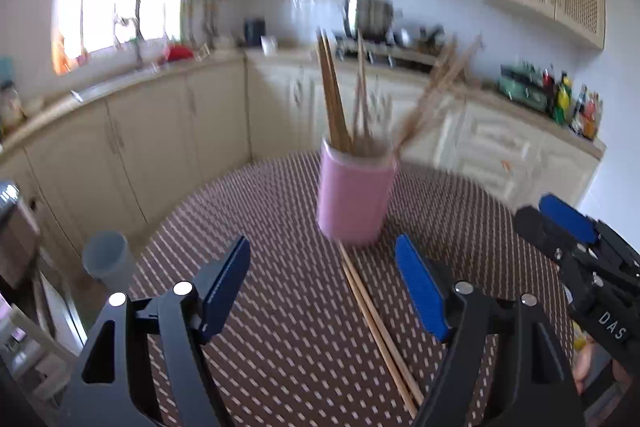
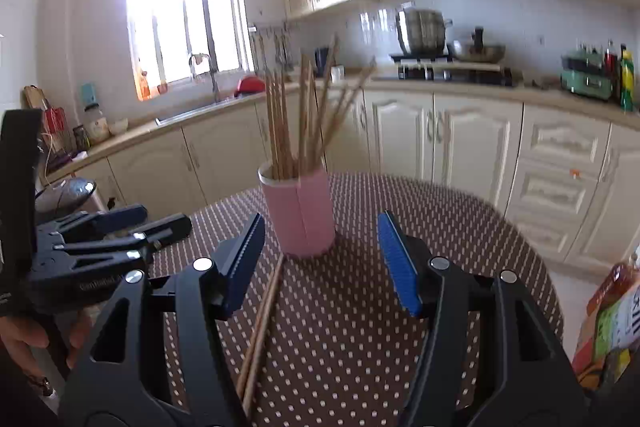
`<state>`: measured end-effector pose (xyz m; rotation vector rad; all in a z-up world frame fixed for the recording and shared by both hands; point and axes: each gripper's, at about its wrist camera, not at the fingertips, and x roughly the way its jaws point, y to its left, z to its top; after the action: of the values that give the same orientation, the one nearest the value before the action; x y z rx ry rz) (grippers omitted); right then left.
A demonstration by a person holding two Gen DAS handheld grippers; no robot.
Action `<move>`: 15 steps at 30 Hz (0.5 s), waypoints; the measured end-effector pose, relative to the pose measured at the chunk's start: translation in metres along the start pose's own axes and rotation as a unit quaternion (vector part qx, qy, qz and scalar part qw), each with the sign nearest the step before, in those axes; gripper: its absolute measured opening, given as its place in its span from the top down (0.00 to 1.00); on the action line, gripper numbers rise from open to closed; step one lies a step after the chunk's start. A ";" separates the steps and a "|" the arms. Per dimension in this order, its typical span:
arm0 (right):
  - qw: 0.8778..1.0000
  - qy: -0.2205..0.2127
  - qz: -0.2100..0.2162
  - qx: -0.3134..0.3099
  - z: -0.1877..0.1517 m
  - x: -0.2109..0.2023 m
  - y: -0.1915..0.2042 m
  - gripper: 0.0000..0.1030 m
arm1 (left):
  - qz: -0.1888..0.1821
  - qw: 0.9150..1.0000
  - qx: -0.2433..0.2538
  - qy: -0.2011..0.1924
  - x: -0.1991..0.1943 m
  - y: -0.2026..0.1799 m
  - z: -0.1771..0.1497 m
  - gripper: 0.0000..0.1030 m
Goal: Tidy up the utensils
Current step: 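Move both open tools back down to the last two loose chopsticks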
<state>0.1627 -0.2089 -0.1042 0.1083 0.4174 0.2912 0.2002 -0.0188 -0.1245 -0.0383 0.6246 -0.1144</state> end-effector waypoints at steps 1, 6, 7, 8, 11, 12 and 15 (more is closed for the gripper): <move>1.000 0.008 0.000 0.002 -0.006 0.003 -0.002 0.43 | -0.010 1.000 -0.004 0.020 0.009 0.000 -0.006 0.28; 0.999 0.036 0.000 0.012 -0.025 0.013 -0.009 0.43 | -0.018 0.996 0.000 0.083 0.042 -0.005 -0.030 0.28; 0.999 0.040 0.000 0.013 -0.028 0.015 -0.010 0.43 | -0.015 0.996 0.000 0.092 0.047 -0.006 -0.032 0.28; 0.999 0.042 -0.001 0.015 -0.029 0.016 -0.011 0.43 | -0.013 0.995 -0.001 0.098 0.051 -0.006 -0.034 0.28; 0.999 0.049 -0.001 0.024 -0.035 0.020 -0.015 0.43 | -0.005 0.993 0.002 0.118 0.060 -0.007 -0.042 0.28; 0.998 0.051 -0.002 0.025 -0.036 0.022 -0.015 0.43 | 0.001 0.992 0.005 0.129 0.065 -0.007 -0.045 0.28; 0.998 0.055 -0.001 0.029 -0.041 0.026 -0.015 0.43 | 0.010 0.989 0.009 0.144 0.075 -0.007 -0.050 0.28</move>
<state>0.1722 -0.2142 -0.1535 0.1492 0.5346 0.2835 0.2309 -0.0344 -0.2088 0.0032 0.9131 -0.1065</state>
